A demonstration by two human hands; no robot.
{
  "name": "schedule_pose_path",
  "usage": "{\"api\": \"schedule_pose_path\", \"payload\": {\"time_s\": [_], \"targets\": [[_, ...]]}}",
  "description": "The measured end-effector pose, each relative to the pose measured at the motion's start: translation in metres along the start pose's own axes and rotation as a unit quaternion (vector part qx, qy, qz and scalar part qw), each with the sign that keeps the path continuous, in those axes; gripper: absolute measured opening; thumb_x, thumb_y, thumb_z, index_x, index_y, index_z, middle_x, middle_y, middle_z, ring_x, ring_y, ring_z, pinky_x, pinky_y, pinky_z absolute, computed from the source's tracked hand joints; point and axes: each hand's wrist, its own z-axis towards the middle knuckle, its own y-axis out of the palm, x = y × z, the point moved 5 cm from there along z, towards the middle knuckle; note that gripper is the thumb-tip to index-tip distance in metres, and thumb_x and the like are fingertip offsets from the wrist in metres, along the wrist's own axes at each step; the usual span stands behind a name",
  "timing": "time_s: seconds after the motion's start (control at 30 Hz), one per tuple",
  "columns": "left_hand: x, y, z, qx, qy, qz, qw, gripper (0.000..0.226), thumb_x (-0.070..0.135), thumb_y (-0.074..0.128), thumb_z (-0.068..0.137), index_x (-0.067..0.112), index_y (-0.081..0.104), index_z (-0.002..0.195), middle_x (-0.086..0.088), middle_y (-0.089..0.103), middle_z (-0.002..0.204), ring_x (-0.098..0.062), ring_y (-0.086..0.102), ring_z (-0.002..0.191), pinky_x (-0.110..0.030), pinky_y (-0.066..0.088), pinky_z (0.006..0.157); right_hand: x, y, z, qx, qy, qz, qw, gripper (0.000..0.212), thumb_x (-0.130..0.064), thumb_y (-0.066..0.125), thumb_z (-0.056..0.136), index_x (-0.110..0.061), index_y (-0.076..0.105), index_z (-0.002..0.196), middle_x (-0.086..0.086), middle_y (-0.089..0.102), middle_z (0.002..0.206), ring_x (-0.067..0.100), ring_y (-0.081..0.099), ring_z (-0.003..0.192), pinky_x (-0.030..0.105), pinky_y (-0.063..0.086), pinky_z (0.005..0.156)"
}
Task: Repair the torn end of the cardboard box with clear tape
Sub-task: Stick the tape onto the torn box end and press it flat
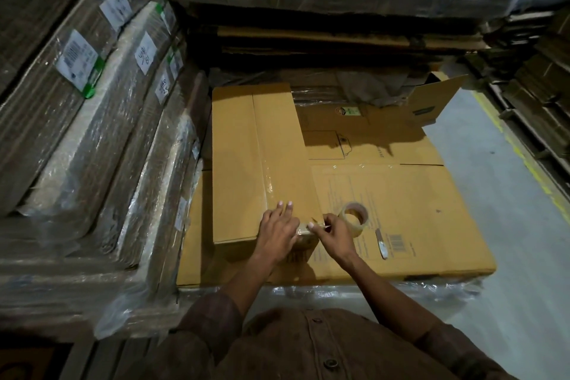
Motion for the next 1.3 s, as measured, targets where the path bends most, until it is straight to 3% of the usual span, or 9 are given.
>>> {"api": "schedule_pose_path", "payload": {"time_s": [0.13,0.27,0.43,0.6,0.73,0.8,0.93,1.03,1.3], "targets": [[-0.009,-0.004,-0.003,-0.052,0.041,-0.006,0.998,0.022,0.011,0.064,0.093,0.020,0.055,0.111,-0.012,0.013,0.168,-0.032,0.008,0.156,-0.044,0.016,0.122,-0.001,-0.006,-0.001,-0.047,0.026,0.019,0.998,0.036,-0.022,0.065,0.098,-0.026,0.050,0.066,-0.014,0.044,0.059,-0.001,0.043,0.058,0.036,0.041,0.058],[-0.021,-0.014,-0.006,-0.101,0.065,-0.018,0.993,0.033,0.012,0.071,0.087,0.023,0.052,0.112,-0.009,0.005,0.169,-0.029,0.001,0.156,-0.046,0.018,0.123,-0.007,-0.008,-0.003,-0.075,0.018,0.019,0.997,0.026,-0.028,0.059,0.102,-0.005,0.072,0.103,0.009,0.074,0.091,0.029,0.068,0.090,0.048,0.054,0.081],[-0.017,-0.016,-0.003,-0.086,0.042,-0.017,0.995,0.032,0.047,0.057,0.097,0.022,0.060,0.117,-0.008,0.012,0.169,-0.029,0.008,0.156,-0.047,0.019,0.121,-0.020,-0.001,-0.001,-0.010,0.008,-0.117,0.993,0.058,-0.074,0.068,0.074,-0.018,0.052,0.070,-0.005,0.049,0.061,0.013,0.044,0.057,0.034,0.033,0.052],[-0.010,-0.008,-0.013,-0.017,0.071,-0.018,0.997,0.011,0.017,0.061,0.096,0.019,0.062,0.107,-0.009,0.023,0.166,-0.030,0.013,0.155,-0.045,0.021,0.121,-0.004,0.003,0.005,-0.010,0.025,-0.072,0.997,0.047,-0.045,0.076,0.086,-0.020,0.040,0.067,-0.006,0.033,0.061,0.013,0.032,0.058,0.034,0.027,0.056],[-0.022,-0.004,-0.022,-0.019,0.089,-0.050,0.995,0.035,0.006,0.069,0.089,0.020,0.062,0.120,-0.004,0.023,0.166,-0.024,0.011,0.156,-0.046,0.019,0.125,-0.006,-0.003,0.001,-0.037,-0.007,-0.052,0.998,0.031,-0.031,0.067,0.096,-0.033,0.050,0.070,-0.016,0.046,0.063,0.005,0.045,0.060,0.030,0.034,0.057],[-0.028,-0.007,-0.021,-0.016,0.092,-0.052,0.994,0.032,0.019,0.067,0.093,0.021,0.061,0.124,-0.003,0.025,0.166,-0.024,0.010,0.156,-0.049,0.019,0.125,-0.012,0.001,-0.006,-0.065,-0.026,-0.081,0.994,0.017,-0.048,0.071,0.089,-0.034,0.062,0.089,-0.014,0.061,0.081,0.008,0.057,0.073,0.031,0.043,0.061],[-0.035,-0.010,-0.008,-0.011,0.039,-0.028,0.999,0.076,0.069,0.038,0.092,0.024,0.034,0.153,0.002,0.008,0.167,-0.026,-0.006,0.156,-0.047,-0.009,0.124,-0.012,0.008,-0.006,-0.041,-0.003,-0.239,0.970,0.064,-0.079,0.068,0.069,-0.023,0.056,0.099,-0.007,0.059,0.088,0.013,0.057,0.076,0.031,0.045,0.058],[-0.044,0.006,-0.001,-0.062,0.010,0.025,0.998,0.085,0.073,0.025,0.093,0.023,0.012,0.161,-0.004,0.000,0.169,-0.031,-0.010,0.155,-0.054,-0.010,0.123,-0.015,0.015,-0.002,-0.044,-0.023,-0.294,0.954,0.050,-0.067,0.066,0.082,-0.020,0.052,0.093,-0.003,0.059,0.085,0.020,0.057,0.076,0.040,0.049,0.061],[-0.036,0.009,0.001,-0.098,0.033,0.025,0.994,0.076,0.035,0.046,0.105,0.015,0.000,0.161,-0.017,-0.007,0.168,-0.041,-0.016,0.152,-0.054,-0.020,0.115,-0.018,0.017,-0.010,-0.044,-0.044,-0.236,0.970,0.007,-0.012,0.059,0.094,-0.015,0.056,0.100,0.008,0.065,0.100,0.023,0.060,0.087,0.036,0.048,0.070]]}}
